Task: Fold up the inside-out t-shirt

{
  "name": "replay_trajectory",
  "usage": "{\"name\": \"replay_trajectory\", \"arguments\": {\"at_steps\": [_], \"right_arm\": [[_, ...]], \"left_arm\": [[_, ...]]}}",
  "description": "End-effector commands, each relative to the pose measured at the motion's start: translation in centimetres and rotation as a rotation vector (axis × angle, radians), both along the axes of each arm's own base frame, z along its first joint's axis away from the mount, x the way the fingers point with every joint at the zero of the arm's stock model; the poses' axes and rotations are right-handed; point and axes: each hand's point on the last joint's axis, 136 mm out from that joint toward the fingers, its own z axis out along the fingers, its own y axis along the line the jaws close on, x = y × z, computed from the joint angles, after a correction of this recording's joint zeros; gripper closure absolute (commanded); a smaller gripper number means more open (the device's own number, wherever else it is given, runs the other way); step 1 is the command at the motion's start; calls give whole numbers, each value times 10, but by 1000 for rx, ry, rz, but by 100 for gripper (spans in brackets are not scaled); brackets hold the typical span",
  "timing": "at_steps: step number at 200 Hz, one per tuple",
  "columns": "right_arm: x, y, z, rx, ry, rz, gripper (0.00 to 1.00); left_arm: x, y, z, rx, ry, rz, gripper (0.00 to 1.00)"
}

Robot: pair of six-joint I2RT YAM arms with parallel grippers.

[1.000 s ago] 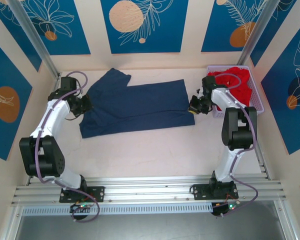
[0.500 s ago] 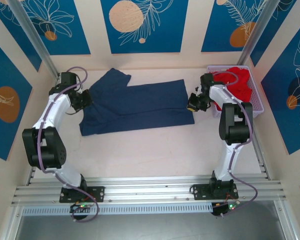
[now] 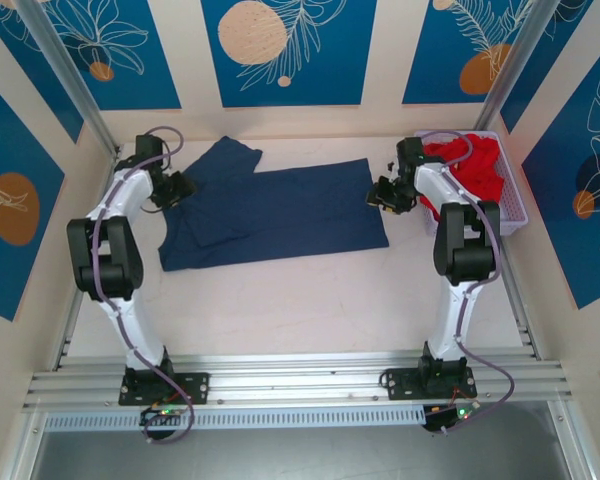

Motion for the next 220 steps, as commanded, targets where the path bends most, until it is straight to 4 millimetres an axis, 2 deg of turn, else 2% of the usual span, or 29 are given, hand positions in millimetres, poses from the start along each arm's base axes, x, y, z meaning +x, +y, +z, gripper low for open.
{"name": "replay_trajectory", "arguments": {"at_steps": [1, 24, 38, 84, 140, 158, 179, 200, 220], "right_arm": [[-18, 20, 30, 6, -93, 61, 52], [-32, 35, 32, 31, -98, 92, 51], [-35, 40, 31, 28, -93, 111, 51], [-39, 45, 27, 38, -80, 126, 51], [-41, 45, 25, 38, -70, 126, 51], [-42, 53, 31, 65, -94, 153, 52], [-46, 89, 52, 157, -205, 274, 52], [-60, 147, 75, 278, -299, 430, 52], [-70, 200, 86, 318, -381, 571, 52]], "left_arm": [[-38, -16, 6, -76, -29, 7, 48], [-71, -42, -18, -124, 13, -29, 47], [-81, -46, -31, -100, 38, -38, 46], [-81, -62, -61, -124, 96, -83, 47], [-78, -65, -72, -115, 127, -94, 51], [-80, -61, -70, -96, 122, -92, 52], [-77, -56, -56, -58, 79, -96, 50], [-77, -43, -31, 16, 11, -84, 47], [-88, -24, -18, 68, -23, -37, 45]]}}
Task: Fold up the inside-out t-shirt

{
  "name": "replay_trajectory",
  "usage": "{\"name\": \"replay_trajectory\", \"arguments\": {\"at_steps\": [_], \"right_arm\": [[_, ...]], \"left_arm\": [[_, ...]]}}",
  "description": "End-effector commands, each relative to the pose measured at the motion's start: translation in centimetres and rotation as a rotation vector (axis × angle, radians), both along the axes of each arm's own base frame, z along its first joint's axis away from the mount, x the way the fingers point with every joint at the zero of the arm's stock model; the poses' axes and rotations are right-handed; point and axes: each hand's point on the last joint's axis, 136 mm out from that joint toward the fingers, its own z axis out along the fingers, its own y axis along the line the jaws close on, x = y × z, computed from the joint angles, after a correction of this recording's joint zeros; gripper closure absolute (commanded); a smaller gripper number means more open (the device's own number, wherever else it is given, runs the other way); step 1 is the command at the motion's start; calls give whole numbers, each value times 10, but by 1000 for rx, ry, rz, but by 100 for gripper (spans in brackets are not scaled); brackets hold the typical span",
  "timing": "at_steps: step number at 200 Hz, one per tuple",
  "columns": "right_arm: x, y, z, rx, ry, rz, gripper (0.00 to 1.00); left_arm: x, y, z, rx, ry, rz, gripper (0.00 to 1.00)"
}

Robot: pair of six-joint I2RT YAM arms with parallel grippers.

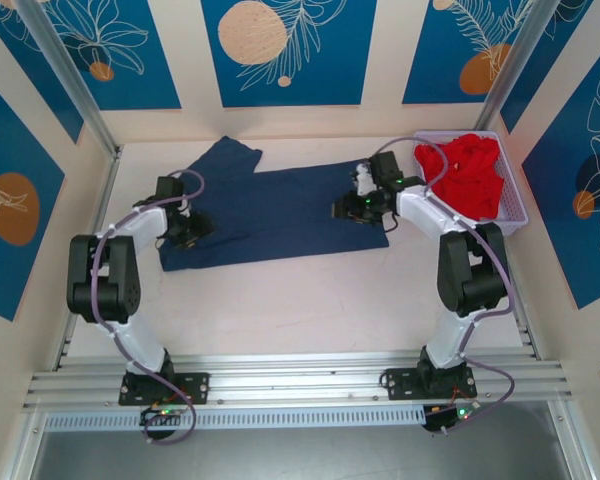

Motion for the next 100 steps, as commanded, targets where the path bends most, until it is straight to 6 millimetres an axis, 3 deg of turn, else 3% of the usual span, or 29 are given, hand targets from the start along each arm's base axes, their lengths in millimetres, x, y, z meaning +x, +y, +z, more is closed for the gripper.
{"name": "replay_trajectory", "arguments": {"at_steps": [1, 25, 51, 74, 100], "right_arm": [[-15, 86, 44, 152, -197, 255, 52], [-24, 150, 44, 132, -324, 414, 52], [-26, 210, 34, 81, -472, 579, 52], [-27, 252, 19, 63, -552, 706, 52], [-30, 288, -5, 26, -589, 824, 51]], "left_arm": [[-8, 25, 35, 94, -96, 37, 45], [-25, 46, 26, 46, -71, 122, 45], [-29, 53, 14, -81, -70, 195, 46], [-25, 53, 3, -158, -68, 225, 49], [-26, 53, -11, -193, -46, 247, 53]]}}
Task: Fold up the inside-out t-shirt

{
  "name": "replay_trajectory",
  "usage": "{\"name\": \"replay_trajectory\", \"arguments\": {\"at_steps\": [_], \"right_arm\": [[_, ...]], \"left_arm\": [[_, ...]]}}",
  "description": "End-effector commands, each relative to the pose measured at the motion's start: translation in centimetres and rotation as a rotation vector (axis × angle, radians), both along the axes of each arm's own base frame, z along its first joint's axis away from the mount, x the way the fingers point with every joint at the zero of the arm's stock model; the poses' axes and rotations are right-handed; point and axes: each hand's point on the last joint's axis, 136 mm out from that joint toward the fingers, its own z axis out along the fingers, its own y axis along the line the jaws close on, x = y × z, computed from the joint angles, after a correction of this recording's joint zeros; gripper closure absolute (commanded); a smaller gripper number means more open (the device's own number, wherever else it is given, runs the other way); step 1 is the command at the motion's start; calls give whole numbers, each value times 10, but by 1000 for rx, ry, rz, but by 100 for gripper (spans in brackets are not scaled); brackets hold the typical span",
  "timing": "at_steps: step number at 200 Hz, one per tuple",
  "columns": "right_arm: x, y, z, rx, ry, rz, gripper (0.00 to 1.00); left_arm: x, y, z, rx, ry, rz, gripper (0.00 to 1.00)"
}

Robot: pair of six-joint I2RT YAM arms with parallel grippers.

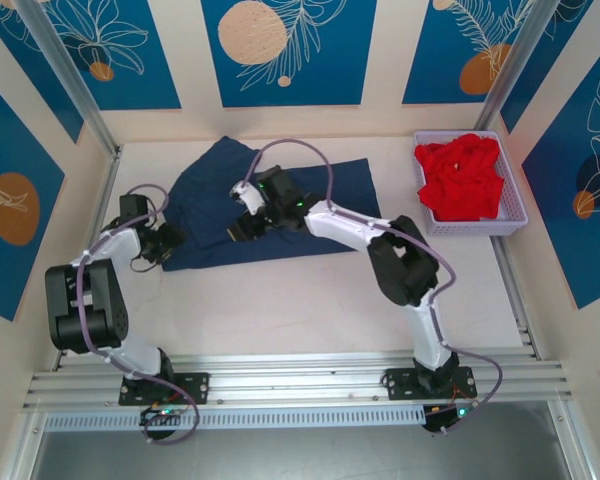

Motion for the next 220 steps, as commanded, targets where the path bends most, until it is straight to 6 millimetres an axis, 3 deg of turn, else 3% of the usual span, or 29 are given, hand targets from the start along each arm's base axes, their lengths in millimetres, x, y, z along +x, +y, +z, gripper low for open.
{"name": "replay_trajectory", "arguments": {"at_steps": [1, 58, 121, 162, 220], "right_arm": [[6, 29, -12, -35, -140, 122, 51], [-6, 78, -59, -153, -240, 261, 50], [5, 94, -89, -245, -298, 273, 54], [17, 93, -90, -264, -297, 232, 65], [37, 85, -80, -252, -271, 140, 88]], "left_arm": [[8, -7, -4, -84, -31, 12, 53], [-6, 1, -32, -87, 21, 49, 60], [-10, 0, -40, -92, 36, 45, 61], [-12, 1, -43, -94, 42, 49, 61], [-14, 3, -48, -88, 52, 51, 62]]}}
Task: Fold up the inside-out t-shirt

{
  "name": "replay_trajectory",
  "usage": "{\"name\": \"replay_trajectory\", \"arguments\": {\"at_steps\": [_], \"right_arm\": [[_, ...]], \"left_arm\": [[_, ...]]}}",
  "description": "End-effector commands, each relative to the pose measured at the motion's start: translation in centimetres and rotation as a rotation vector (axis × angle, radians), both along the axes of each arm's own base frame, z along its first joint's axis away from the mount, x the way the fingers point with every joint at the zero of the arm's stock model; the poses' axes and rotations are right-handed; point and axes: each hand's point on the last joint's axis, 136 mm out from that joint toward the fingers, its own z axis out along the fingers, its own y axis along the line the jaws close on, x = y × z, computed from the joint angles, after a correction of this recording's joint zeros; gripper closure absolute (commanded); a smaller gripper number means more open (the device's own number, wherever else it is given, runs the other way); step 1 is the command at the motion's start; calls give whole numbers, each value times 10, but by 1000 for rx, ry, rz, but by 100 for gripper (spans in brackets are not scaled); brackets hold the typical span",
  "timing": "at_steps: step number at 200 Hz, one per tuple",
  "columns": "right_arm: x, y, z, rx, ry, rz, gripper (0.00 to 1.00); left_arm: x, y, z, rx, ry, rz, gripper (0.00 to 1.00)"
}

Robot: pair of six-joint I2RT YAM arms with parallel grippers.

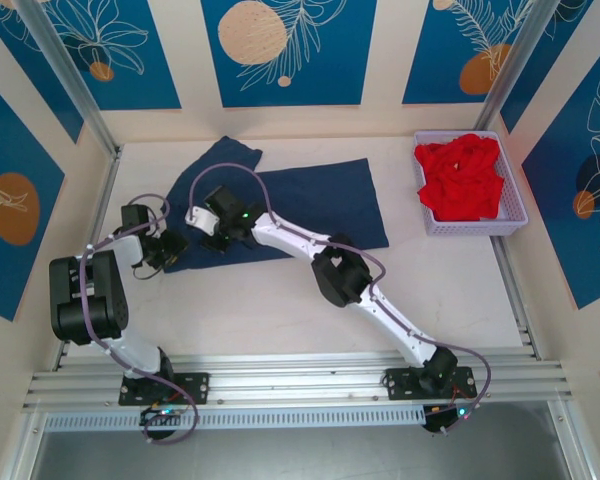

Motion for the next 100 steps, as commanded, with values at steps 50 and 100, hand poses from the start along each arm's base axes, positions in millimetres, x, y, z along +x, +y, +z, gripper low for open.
{"name": "replay_trajectory", "arguments": {"at_steps": [50, 100], "right_arm": [[35, -17, 33, 100, 98, -191, 100], [86, -66, 51, 242, 353, -480, 100]], "left_arm": [[-16, 2, -25, -18, 76, 15, 62], [-16, 3, -24, -8, 77, 9, 62]]}}
